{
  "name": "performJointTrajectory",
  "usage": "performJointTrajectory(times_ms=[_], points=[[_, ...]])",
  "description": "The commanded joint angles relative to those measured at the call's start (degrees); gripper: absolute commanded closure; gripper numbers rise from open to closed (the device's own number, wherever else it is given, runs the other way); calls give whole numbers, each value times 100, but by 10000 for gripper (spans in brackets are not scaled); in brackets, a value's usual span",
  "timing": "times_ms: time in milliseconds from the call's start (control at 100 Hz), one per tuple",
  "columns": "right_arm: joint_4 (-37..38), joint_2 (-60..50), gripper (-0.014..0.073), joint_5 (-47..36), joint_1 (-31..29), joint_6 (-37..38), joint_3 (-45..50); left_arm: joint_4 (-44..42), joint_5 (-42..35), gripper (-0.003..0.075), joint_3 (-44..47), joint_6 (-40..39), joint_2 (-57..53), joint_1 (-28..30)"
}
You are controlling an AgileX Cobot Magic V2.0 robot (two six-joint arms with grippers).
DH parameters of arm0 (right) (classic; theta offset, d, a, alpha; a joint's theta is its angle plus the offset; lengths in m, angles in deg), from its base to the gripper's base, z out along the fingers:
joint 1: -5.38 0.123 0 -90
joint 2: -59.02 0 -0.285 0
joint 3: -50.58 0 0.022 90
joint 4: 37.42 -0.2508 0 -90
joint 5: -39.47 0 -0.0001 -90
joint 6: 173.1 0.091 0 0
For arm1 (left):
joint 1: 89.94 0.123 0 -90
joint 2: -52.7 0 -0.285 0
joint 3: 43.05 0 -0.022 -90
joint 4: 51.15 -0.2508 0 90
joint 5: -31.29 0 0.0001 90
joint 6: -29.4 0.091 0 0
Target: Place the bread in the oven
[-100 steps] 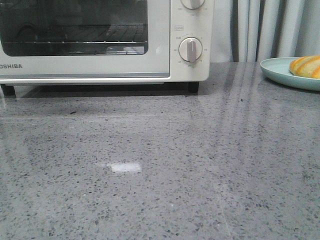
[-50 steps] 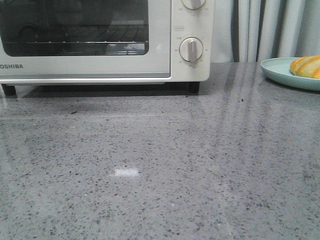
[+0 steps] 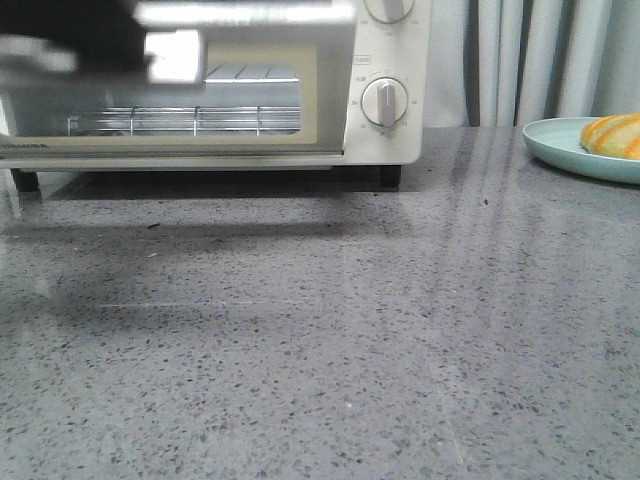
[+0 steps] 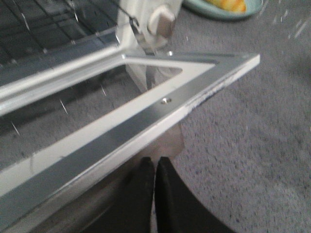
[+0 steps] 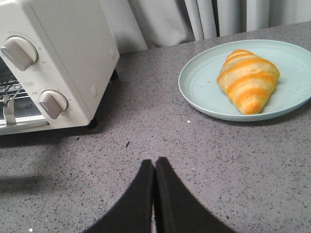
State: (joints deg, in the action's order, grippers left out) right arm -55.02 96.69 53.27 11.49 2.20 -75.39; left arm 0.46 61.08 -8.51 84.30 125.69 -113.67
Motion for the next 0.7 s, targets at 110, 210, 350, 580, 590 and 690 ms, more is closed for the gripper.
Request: performJointTrajectory(times_ms=[110, 210, 350, 580, 590, 690], points=[[-3, 87, 642, -523, -7, -41, -210, -348, -666, 741, 169, -24, 209, 52], [-3, 87, 642, -500, -7, -41, -210, -348, -632, 741, 177, -24, 209, 52], [-47, 87, 642, -525, -7, -41, -235, -219, -424, 742, 163, -24, 137, 52], [-47, 96, 642, -623, -7, -41, -556, -194, -399, 742, 163, -24, -585, 52], [-47, 96, 642, -623, -7, -41, -566, -194, -384, 742, 163, -24, -637, 52], [-47, 96, 642, -612, -7, -41, -717, -194, -76, 742, 163, -24, -977, 52]])
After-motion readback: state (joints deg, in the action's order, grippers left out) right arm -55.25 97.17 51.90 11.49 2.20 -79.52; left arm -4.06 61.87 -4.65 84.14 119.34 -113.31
